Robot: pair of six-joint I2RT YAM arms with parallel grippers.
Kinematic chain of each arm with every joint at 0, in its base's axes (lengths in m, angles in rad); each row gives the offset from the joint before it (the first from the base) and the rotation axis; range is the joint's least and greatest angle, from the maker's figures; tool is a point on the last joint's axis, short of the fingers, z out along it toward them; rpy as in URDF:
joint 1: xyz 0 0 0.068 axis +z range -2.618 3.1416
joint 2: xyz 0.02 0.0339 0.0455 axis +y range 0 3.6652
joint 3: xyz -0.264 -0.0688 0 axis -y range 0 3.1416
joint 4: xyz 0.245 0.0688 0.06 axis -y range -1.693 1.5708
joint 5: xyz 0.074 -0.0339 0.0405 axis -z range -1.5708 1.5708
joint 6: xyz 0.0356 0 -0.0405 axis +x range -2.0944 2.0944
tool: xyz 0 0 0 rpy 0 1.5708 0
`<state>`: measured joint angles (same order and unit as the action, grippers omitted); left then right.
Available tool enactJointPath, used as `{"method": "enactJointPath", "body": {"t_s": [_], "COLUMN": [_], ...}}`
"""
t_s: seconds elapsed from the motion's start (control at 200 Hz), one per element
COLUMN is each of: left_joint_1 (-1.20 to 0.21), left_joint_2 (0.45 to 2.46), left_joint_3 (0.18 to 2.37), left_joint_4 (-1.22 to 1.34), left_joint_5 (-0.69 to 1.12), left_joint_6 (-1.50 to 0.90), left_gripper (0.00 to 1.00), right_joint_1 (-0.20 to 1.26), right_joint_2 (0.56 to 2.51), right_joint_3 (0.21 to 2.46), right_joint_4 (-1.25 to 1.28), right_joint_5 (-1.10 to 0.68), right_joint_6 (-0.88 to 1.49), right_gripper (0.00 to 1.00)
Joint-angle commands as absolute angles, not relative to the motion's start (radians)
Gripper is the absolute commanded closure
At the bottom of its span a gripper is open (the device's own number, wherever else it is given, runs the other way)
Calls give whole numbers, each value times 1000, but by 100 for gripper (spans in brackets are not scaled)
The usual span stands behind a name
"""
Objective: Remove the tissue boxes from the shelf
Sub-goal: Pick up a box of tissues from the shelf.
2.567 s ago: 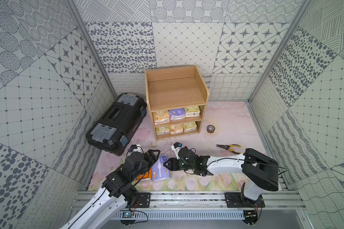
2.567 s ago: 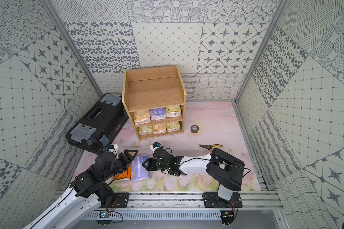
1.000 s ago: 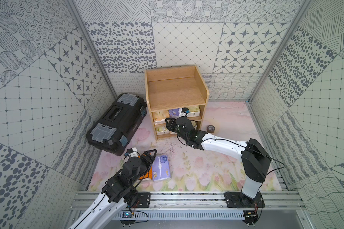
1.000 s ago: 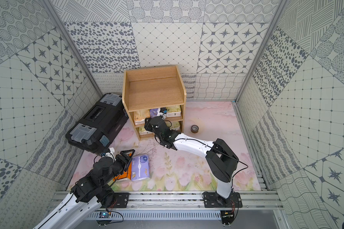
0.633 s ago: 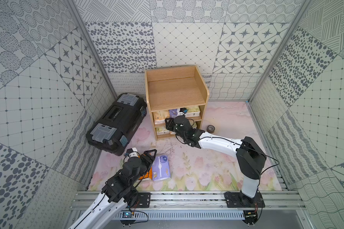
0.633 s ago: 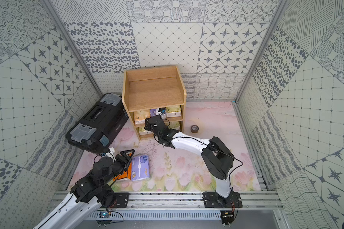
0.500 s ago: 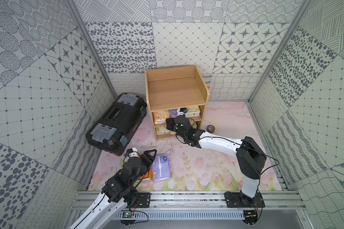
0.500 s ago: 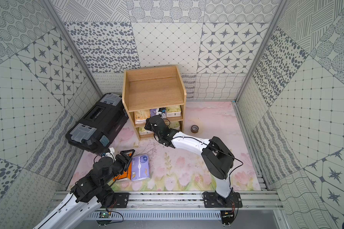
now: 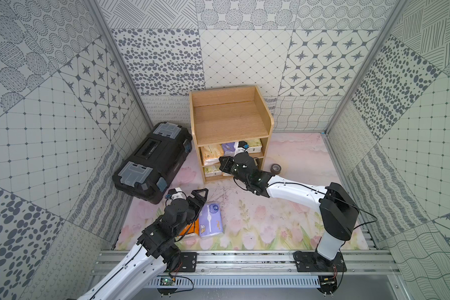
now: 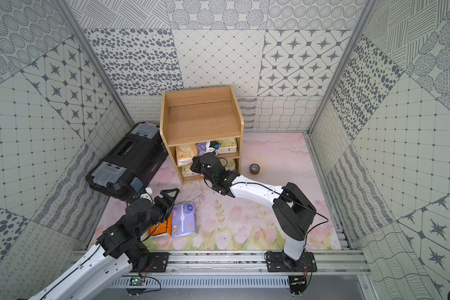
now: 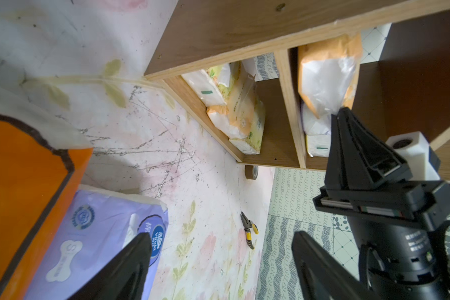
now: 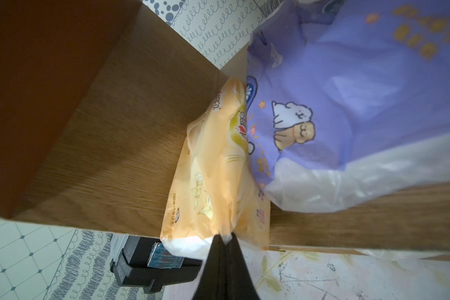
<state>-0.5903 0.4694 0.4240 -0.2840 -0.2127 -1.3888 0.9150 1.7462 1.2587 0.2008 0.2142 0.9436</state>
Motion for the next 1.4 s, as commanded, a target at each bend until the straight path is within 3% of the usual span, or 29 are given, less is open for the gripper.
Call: {"method": "enactJointPath", "body": {"t_s": [0.0,0.1,0.395,0.725,0.876,1.396], "left_joint_1": [-582,-570,-538,-523,-522,-520], "left_joint_2": [526,558,692,837,931,1049], "left_joint_3": [494,504,467,498,532,551], "left_joint_4": [-95,-28,279,392,453,520], "left_joint_5": [-269,-265,-192,-202,-183,-225], "left_joint_6": [-1307,-1303,-1358,-1455,-1504,-1530], "left_gripper": [5,1,0,1,9,53], "right_joint_1": [923,923,938,953,956,966], "right_joint_2": [1675,1646,1552,1509,1507,1501], "right_joint_3": [1224,1194,1116,1067,1061,1049], "right_joint_4": [267,265,236,246,240,243], "right_joint_5": [204,187,167,155,135,123], "right_joint_6": [943,951,948,979,996,1022], "right_gripper": [100,100,100,100,100,100]}}
